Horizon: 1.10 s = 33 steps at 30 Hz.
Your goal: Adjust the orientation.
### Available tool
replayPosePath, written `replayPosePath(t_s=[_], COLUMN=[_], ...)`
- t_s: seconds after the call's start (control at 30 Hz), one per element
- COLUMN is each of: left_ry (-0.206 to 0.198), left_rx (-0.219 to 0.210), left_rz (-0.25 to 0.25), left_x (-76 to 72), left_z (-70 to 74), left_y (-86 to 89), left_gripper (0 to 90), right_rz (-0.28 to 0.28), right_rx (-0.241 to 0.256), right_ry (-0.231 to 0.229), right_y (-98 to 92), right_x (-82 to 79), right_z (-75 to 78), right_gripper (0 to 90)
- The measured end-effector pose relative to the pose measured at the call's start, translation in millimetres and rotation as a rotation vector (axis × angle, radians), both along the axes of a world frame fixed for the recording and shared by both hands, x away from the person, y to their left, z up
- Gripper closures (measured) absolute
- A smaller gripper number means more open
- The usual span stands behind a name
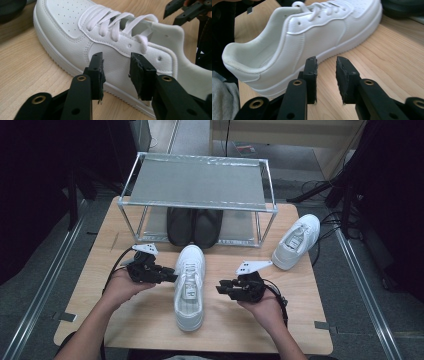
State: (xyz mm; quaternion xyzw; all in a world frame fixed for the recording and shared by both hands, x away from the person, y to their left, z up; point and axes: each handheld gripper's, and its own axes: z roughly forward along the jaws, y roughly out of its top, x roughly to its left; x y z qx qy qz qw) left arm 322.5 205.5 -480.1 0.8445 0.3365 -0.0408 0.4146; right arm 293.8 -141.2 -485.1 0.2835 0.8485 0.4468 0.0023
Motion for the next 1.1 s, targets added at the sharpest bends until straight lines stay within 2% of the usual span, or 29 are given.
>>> replayPosePath(t_s=[0.13,0.23,0.4,0.7,0.93,1.1], left_ry=[-0.019,-0.028,-0.026,-0.02,-0.024,-0.019], left_rx=[0.003,0.019,0.03,0.055,0.048,0.031], left_rz=[0.011,0.007,0.021,0.005,0.005,-0.001], left_x=[-4.2,-6.2,-7.8,-11.5,-12.1,-12.5], left_z=[3.3,3.1,2.1,-5.3,-4.9,-4.4], left_y=[4.0,5.9,8.7,8.5,9.9,10.5], left_gripper=[56.3,53.6,51.5,46.3,44.9,44.9], right_rz=[-0.032,-0.047,-0.074,-0.156,-0.219,-0.251], right_rx=[0.019,0.026,0.024,0.02,0.025,0.017], right_ry=[0.024,0.02,0.009,0.005,-0.013,0.005], right_y=[-11.1,-18.8,-29.9,-55.0,-79.7,-92.5], right_x=[4.5,8.5,15.3,27.7,39.9,48.2], right_z=[2.4,6.4,10.5,15.8,21.8,23.5], right_gripper=[66.1,64.4,63.6,63.8,63.8,64.8])
